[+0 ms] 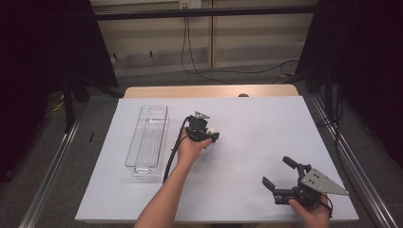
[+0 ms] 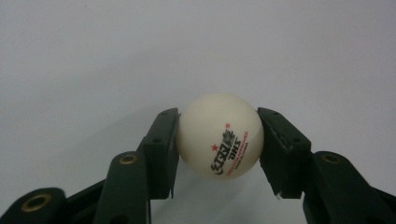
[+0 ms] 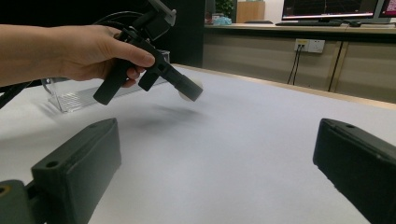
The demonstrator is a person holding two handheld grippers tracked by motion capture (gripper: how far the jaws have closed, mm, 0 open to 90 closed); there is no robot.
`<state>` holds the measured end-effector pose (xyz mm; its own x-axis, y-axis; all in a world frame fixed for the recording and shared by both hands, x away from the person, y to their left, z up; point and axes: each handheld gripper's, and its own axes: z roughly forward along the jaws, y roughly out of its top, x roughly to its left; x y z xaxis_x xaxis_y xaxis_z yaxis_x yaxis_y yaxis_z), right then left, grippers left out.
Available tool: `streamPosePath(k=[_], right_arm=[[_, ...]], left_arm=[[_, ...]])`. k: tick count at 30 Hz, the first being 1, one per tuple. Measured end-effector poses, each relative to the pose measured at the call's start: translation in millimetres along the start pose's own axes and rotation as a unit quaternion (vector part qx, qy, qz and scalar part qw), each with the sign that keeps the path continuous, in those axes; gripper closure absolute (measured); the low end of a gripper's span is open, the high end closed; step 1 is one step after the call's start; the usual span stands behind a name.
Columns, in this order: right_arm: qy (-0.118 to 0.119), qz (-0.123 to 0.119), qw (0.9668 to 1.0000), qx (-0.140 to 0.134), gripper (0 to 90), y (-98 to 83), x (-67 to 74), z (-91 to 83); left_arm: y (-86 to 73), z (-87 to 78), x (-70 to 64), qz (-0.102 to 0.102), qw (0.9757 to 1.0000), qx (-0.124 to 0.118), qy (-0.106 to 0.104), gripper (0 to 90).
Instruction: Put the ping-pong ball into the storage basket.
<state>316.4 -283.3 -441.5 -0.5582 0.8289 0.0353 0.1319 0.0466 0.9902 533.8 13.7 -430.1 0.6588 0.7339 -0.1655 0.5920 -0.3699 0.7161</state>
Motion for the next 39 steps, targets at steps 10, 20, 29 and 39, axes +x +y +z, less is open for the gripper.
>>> streamPosePath(k=[10, 20, 29, 39], right_arm=[[0.002, -0.001, 1.0000, 0.001, 0.6, -0.1, 0.3, 0.2], [0.001, -0.001, 1.0000, 0.001, 0.6, 0.1, -0.5, -0.3], [0.000, 0.001, 1.0000, -0.001, 0.6, 0.3, -0.2, -0.1], [0.001, 0.001, 1.0000, 0.000, 0.6, 0.5, 0.1, -0.2]], left_arm=[[0.1, -5.6, 3.3, -0.009, 0.9999, 0.001, -0.007, 51.1], [0.8, -13.3, 7.7, -0.016, 0.9998, 0.007, -0.004, 51.1], [2.8, -19.9, 10.5, -0.015, 0.9998, 0.011, -0.002, 51.1], [8.1, -28.5, 11.8, -0.022, 0.9997, 0.012, 0.005, 51.1]])
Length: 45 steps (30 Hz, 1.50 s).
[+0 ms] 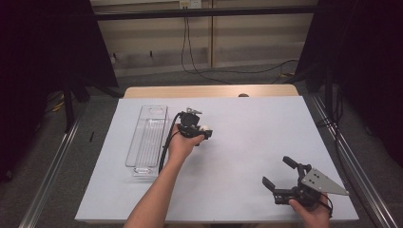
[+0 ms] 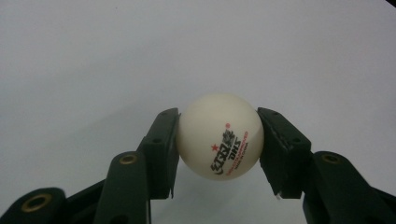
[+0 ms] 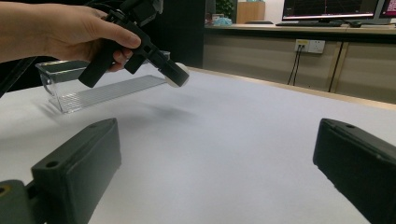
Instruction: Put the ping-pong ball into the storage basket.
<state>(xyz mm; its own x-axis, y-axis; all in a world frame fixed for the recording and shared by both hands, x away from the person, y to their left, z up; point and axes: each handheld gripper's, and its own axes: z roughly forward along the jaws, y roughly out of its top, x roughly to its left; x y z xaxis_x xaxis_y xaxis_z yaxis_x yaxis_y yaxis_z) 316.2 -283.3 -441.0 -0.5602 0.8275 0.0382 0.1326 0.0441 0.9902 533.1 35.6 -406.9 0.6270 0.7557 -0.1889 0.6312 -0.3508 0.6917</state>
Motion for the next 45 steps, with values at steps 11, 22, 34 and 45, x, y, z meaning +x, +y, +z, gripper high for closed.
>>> streamPosePath(k=[11, 22, 34, 45], right_arm=[[0.000, -0.002, 1.0000, -0.002, 0.6, -0.1, -0.3, 0.1], [-0.001, 0.002, 1.0000, -0.001, 0.6, 0.1, 0.3, 0.1], [0.000, 0.002, 1.0000, -0.003, 0.6, 0.2, 0.4, 0.1], [-0.001, 0.002, 1.0000, -0.002, 0.6, 0.2, 0.5, -0.2]], left_arm=[[2.7, -6.6, 1.2, -0.003, 1.0000, 0.005, -0.001, 51.2], [6.2, -17.0, 5.9, -0.012, 0.9999, 0.002, -0.002, 51.2], [8.6, -24.0, 8.9, -0.011, 0.9999, 0.006, 0.004, 51.2], [9.3, -28.5, 11.2, -0.021, 0.9997, 0.006, 0.008, 51.1]])
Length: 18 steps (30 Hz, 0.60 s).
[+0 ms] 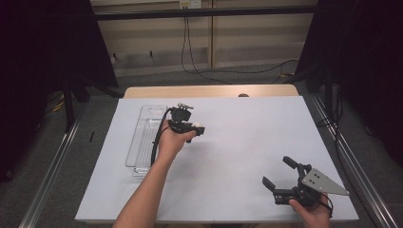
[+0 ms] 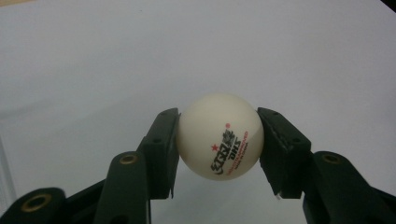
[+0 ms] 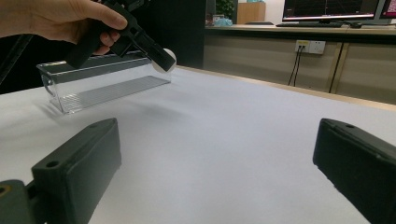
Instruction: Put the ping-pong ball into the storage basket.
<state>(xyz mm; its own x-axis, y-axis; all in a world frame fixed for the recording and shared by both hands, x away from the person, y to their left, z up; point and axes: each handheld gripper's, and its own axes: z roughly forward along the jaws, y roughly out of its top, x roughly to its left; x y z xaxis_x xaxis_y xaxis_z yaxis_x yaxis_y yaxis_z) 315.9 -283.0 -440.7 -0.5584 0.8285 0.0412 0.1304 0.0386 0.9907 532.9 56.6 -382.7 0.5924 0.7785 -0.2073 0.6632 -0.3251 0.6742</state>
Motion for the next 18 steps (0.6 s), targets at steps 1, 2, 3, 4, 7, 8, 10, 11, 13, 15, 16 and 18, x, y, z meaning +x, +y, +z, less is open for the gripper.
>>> streamPosePath(k=[1, 2, 3, 4, 7, 8, 10, 11, 13, 15, 16, 18], right_arm=[[-0.002, 0.002, 1.0000, -0.001, 0.6, 0.1, 0.2, 0.1], [0.000, 0.000, 1.0000, 0.000, 0.6, 0.0, 0.1, 0.0], [0.000, 0.000, 1.0000, 0.000, 0.6, 0.0, -0.1, 0.0], [0.000, 0.001, 1.0000, 0.000, 0.7, 0.0, -0.1, -0.1], [0.002, -0.003, 1.0000, 0.001, 0.7, -0.1, -0.8, -0.5], [0.001, -0.002, 1.0000, 0.001, 0.7, -0.1, -0.5, -0.3], [0.001, 0.000, 1.0000, 0.000, 0.6, 0.0, 0.0, 0.1], [0.002, 0.000, 1.0000, -0.001, 0.7, -0.1, 0.0, 0.3], [0.002, 0.001, 1.0000, 0.000, 0.7, -0.1, 0.2, 0.4], [0.001, 0.001, 1.0000, -0.001, 0.6, 0.0, 0.2, 0.4], [0.002, 0.000, 1.0000, -0.001, 0.7, 0.0, 0.0, 0.3], [0.001, 0.000, 1.0000, -0.001, 0.7, 0.0, -0.1, 0.1]], left_arm=[[0.0, 0.0, -0.2, -0.002, 1.0000, -0.001, -0.001, 51.2], [0.1, -1.0, 0.8, 0.004, 1.0000, 0.004, 0.000, 51.1], [0.3, -1.4, 1.5, 0.005, 1.0000, 0.004, -0.003, 51.1], [0.5, -1.9, 1.9, 0.005, 1.0000, 0.005, -0.003, 51.2], [1.2, -3.4, 2.4, 0.006, 1.0000, 0.006, -0.002, 51.2], [1.6, -4.4, 2.5, 0.004, 1.0000, 0.008, -0.005, 51.2], [2.1, -5.5, 2.7, 0.004, 1.0000, 0.006, -0.003, 51.2], [2.5, -6.2, 3.2, 0.006, 0.9999, 0.009, -0.004, 51.1], [2.7, -6.4, 2.2, -0.001, 1.0000, 0.004, -0.001, 51.2], [3.7, -7.9, 2.5, -0.002, 1.0000, 0.005, 0.000, 51.1], [4.0, -8.2, 2.6, -0.002, 1.0000, 0.002, 0.003, 51.2], [5.1, -10.6, 4.6, 0.003, 1.0000, 0.008, -0.002, 51.1]])
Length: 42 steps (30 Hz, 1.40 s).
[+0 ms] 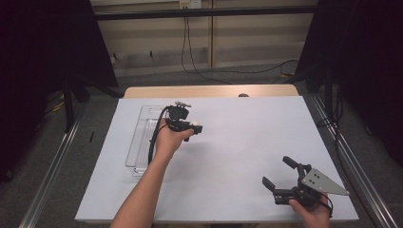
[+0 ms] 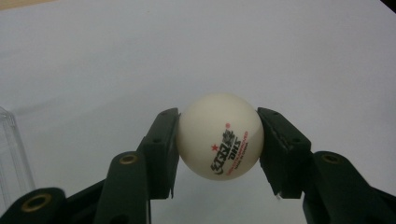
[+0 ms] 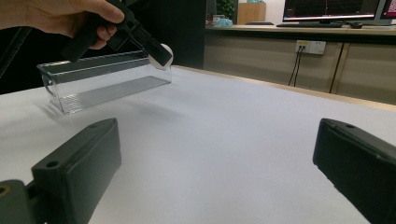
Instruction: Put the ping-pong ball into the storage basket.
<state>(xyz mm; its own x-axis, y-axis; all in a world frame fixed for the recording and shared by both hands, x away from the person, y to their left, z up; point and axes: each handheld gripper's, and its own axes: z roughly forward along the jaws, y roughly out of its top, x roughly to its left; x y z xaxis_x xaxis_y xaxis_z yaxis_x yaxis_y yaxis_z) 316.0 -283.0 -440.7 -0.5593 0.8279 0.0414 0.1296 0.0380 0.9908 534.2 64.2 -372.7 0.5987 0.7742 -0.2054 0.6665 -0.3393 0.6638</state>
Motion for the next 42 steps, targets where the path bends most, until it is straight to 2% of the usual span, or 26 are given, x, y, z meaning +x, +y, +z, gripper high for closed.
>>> streamPosePath(k=[3, 5, 6, 9, 13, 16, 22, 26, 28, 29, 30, 32, 33, 34, 35, 36, 37, 42], right_arm=[[0.002, 0.000, 1.0000, -0.001, 0.7, 0.0, 0.3, 0.1], [0.001, 0.001, 1.0000, -0.001, 0.7, 0.1, 0.3, 0.1], [-0.001, 0.002, 1.0000, 0.000, 0.7, 0.1, 0.4, 0.0], [0.000, 0.000, 1.0000, 0.000, 0.7, 0.1, -0.1, -0.2], [0.000, 0.000, 1.0000, 0.000, 0.7, 0.1, -0.1, -0.2], [0.000, -0.001, 1.0000, -0.001, 0.7, 0.2, 0.1, -0.2], [0.000, 0.000, 1.0000, -0.001, 0.7, 0.3, 0.1, -0.2], [0.000, 0.001, 1.0000, 0.000, 0.6, 0.1, 0.2, -0.1], [0.000, 0.001, 1.0000, 0.000, 0.7, 0.2, 0.2, -0.1], [0.001, -0.001, 1.0000, 0.000, 0.7, 0.2, 0.0, -0.3], [0.001, -0.001, 1.0000, -0.001, 0.7, 0.2, 0.0, -0.3], [0.000, 0.001, 1.0000, -0.001, 0.7, 0.2, 0.2, -0.2], [0.001, -0.002, 1.0000, -0.001, 0.6, 0.2, 0.0, -0.3], [0.001, -0.002, 1.0000, -0.001, 0.7, 0.2, 0.0, -0.2], [0.001, -0.001, 1.0000, -0.001, 0.6, 0.3, 0.1, -0.2], [0.001, -0.001, 1.0000, -0.001, 0.6, 0.3, 0.1, -0.2], [0.001, -0.001, 1.0000, -0.001, 0.7, 0.3, 0.2, -0.1], [0.000, -0.001, 1.0000, -0.001, 0.6, 0.3, -0.1, -0.3]], left_arm=[[0.0, -1.6, 1.7, 0.002, 1.0000, 0.003, 0.003, 51.1], [-0.5, -1.7, 1.9, -0.006, 0.9999, -0.003, 0.007, 51.1], [-0.3, -2.9, 3.4, 0.001, 1.0000, 0.003, 0.008, 51.2], [0.2, -5.0, 5.3, 0.000, 1.0000, 0.004, 0.002, 51.2], [0.8, -6.3, 5.0, -0.010, 0.9999, -0.003, 0.005, 51.2], [1.8, -8.8, 6.7, -0.002, 1.0000, 0.005, 0.004, 51.2], [1.9, -10.6, 7.6, -0.008, 0.9999, -0.004, 0.007, 51.1], [2.1, -13.3, 9.5, -0.004, 1.0000, 0.003, 0.006, 51.2], [2.1, -14.3, 9.5, -0.005, 1.0000, 0.001, 0.008, 51.2], [2.0, -13.8, 8.8, -0.013, 0.9998, -0.007, 0.010, 51.2], [2.7, -16.1, 11.3, -0.001, 1.0000, 0.005, 0.007, 51.2], [2.6, -16.9, 11.3, -0.004, 0.9999, 0.001, 0.011, 51.1], [3.1, -18.3, 12.6, -0.002, 1.0000, 0.004, 0.007, 51.2], [3.2, -18.8, 12.5, -0.002, 0.9999, 0.002, 0.013, 51.1], [3.2, -18.7, 11.7, -0.010, 0.9998, -0.005, 0.014, 51.2], [3.6, -20.2, 12.5, -0.003, 0.9999, 0.001, 0.015, 51.1], [3.9, -21.2, 13.0, -0.004, 0.9999, 0.002, 0.010, 51.2], [5.4, -24.3, 14.8, -0.001, 0.9999, 0.005, 0.010, 51.2]])
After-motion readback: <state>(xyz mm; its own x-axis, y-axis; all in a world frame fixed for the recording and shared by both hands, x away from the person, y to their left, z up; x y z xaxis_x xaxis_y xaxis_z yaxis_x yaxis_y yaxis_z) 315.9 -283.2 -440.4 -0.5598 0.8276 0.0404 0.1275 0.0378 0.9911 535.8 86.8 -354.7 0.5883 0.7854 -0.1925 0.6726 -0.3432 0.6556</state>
